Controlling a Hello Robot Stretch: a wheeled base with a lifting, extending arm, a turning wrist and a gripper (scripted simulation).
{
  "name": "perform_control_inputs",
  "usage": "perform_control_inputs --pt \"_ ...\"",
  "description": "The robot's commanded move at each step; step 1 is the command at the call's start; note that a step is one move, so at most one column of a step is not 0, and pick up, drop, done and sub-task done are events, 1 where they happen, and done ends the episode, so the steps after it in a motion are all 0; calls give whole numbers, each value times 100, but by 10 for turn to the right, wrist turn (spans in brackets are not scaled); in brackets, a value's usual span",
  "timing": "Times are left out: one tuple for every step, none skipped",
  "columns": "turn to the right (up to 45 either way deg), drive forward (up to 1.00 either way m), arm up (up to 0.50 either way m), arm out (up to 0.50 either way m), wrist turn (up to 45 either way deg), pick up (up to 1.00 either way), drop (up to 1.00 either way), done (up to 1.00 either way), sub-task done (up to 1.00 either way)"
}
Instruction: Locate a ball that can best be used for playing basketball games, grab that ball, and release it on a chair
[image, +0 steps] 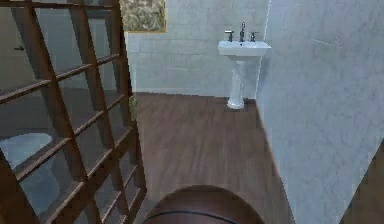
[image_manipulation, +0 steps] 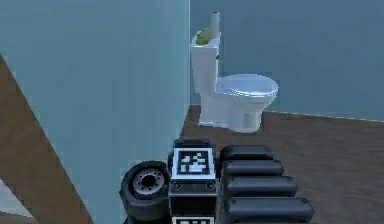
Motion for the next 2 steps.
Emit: perform_control_inputs --pt "0 100 0 0 0 0 0 0 0" --pt "30 0 0 0 0 0 0 0 0"
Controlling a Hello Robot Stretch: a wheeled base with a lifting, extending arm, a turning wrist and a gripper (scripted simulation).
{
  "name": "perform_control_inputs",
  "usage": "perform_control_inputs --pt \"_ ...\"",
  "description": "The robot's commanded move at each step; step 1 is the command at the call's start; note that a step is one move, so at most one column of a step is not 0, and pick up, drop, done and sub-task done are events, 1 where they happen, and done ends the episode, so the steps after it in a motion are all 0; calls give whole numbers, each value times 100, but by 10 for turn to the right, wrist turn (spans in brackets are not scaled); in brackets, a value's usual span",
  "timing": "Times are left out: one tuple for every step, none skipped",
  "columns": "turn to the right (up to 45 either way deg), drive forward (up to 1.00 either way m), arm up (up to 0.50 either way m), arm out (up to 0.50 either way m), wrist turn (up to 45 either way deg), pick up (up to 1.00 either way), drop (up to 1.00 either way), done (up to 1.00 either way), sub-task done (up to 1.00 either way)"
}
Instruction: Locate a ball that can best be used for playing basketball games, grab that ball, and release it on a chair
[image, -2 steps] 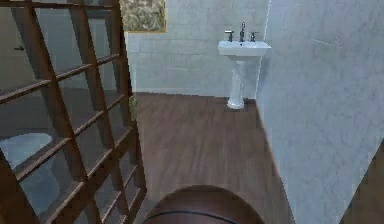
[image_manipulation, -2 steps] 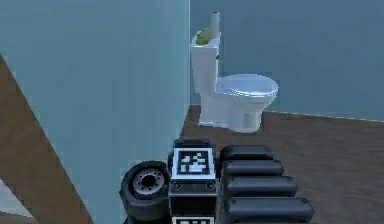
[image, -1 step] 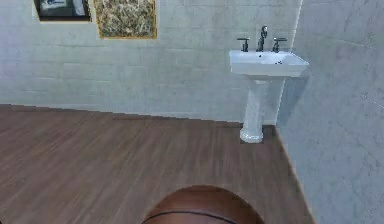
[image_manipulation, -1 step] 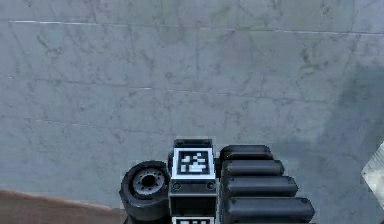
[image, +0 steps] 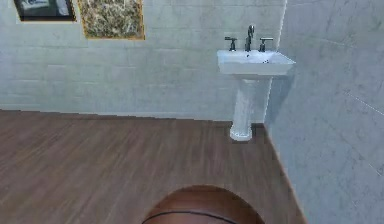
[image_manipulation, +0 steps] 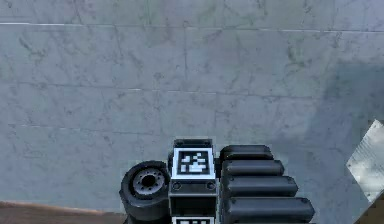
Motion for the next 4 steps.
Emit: perform_control_inputs --pt "0 35 0 0 0 0 0 0 0" --pt "-330 0 0 0 0 0 0 0 0" --pt "0 30 0 0 0 0 0 0 0" --pt "-360 0 0 0 0 0 0 0 0"
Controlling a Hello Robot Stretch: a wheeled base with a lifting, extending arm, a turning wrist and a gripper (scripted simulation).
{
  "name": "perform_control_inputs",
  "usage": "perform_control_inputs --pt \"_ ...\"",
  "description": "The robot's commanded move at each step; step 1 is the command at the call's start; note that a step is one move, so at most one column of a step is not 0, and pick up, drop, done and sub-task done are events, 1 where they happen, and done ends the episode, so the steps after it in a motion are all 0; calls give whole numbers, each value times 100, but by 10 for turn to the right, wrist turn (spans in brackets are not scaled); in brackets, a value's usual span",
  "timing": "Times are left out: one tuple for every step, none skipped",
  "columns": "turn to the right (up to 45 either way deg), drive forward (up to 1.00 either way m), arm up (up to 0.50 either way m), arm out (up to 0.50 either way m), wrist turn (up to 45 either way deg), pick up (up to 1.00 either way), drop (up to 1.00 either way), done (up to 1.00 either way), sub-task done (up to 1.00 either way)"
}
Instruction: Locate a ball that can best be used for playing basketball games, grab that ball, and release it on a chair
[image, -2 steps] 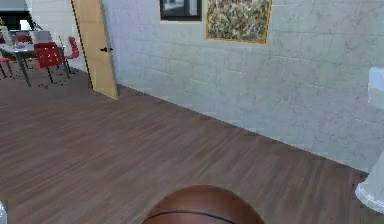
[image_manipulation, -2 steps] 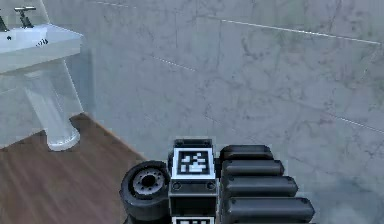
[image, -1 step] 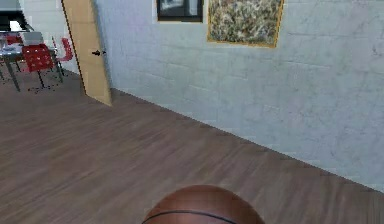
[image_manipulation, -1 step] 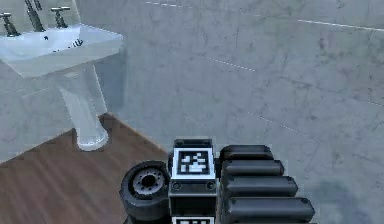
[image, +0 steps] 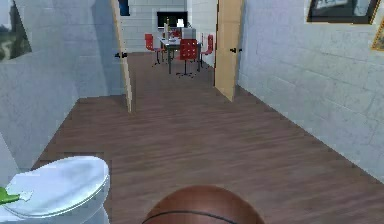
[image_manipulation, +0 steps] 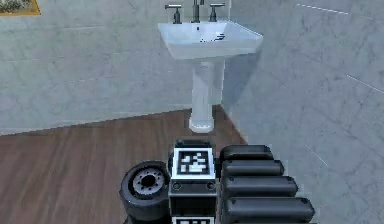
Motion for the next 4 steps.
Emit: perform_control_inputs --pt "0 100 0 0 0 0 0 0 0" --pt "0 100 0 0 0 0 0 0 0" --pt "0 100 0 0 0 0 0 0 0" --pt "0 100 0 0 0 0 0 0 0"
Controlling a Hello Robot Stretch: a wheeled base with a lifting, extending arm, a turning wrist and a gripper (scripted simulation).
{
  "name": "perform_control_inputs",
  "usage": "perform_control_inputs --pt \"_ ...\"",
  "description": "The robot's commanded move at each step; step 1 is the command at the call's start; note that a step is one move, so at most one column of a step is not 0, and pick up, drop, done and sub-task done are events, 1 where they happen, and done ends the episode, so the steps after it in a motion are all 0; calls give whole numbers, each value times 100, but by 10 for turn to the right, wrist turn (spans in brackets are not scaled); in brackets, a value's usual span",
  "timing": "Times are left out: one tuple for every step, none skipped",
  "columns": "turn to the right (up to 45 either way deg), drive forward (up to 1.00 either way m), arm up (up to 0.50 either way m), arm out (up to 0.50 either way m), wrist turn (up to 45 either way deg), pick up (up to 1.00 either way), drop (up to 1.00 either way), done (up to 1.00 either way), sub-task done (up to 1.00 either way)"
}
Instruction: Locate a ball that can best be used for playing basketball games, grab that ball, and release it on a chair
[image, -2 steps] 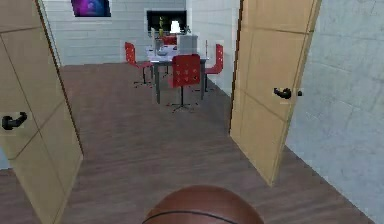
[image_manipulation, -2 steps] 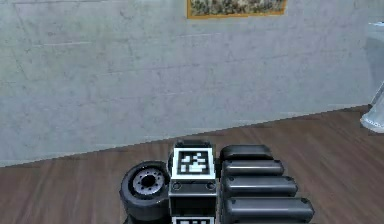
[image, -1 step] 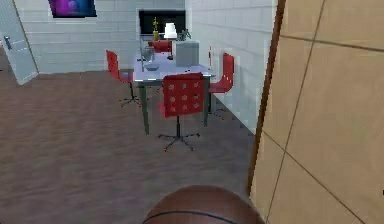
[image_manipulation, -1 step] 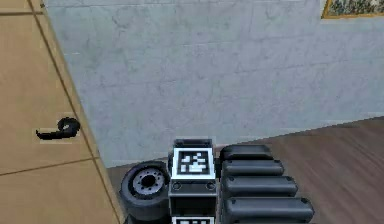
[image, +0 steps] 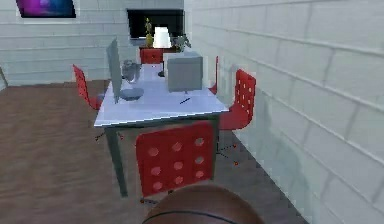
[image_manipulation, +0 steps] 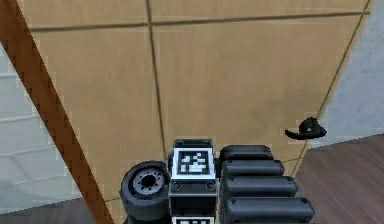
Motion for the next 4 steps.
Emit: perform_control_inputs --pt "-30 0 0 0 0 0 0 0 0" --pt "0 25 0 0 0 0 0 0 0" --pt "-450 0 0 0 0 0 0 0 0" --pt "-450 0 0 0 0 0 0 0 0"
